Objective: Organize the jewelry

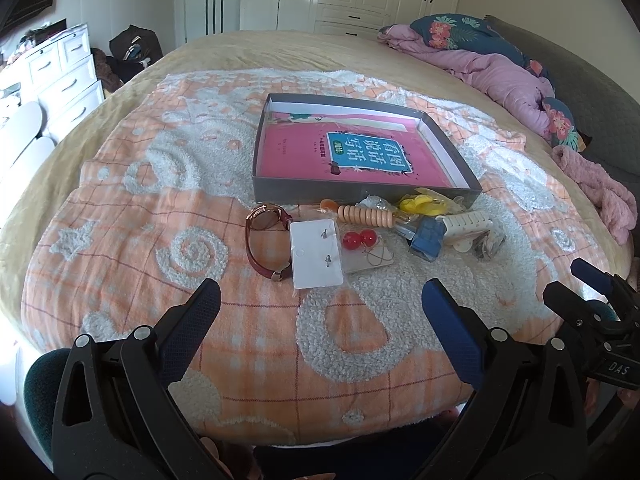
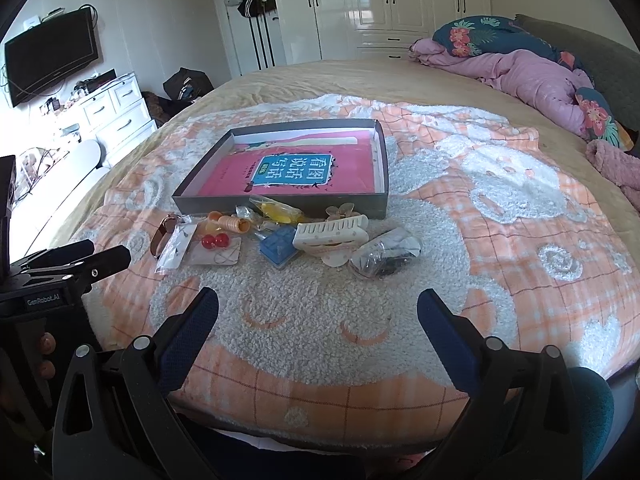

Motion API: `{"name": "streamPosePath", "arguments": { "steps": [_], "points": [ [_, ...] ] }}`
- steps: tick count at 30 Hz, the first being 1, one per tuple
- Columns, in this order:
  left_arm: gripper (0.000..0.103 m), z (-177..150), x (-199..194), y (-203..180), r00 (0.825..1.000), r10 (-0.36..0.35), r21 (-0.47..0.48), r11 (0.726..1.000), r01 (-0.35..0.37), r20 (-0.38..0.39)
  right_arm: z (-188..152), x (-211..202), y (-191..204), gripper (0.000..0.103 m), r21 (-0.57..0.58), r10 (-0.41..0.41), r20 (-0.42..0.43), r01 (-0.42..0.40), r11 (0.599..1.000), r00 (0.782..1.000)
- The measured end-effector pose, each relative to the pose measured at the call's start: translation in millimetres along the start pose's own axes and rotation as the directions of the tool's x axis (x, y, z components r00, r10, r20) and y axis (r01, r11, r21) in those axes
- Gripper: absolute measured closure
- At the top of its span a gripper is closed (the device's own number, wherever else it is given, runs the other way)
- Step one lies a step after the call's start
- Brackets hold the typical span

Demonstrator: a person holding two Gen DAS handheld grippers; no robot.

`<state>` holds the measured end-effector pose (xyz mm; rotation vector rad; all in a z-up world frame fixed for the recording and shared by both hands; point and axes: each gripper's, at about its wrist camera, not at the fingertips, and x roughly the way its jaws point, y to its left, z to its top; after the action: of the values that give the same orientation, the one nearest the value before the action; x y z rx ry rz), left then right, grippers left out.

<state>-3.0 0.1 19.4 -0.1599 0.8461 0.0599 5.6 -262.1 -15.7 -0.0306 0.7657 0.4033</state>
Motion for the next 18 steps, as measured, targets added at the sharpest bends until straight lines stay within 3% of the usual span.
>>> {"name": "streamPosePath", "arguments": {
  "steps": [18],
  "points": [
    [0.009,14.5,30.8,14.4,0.999,0.032,-0.038,0.999,-0.032,-0.017,20.5,26.6,-11.9,0.004,0.011,0.016,-0.026,-0.015,1.000,1.000]
  ]
}}
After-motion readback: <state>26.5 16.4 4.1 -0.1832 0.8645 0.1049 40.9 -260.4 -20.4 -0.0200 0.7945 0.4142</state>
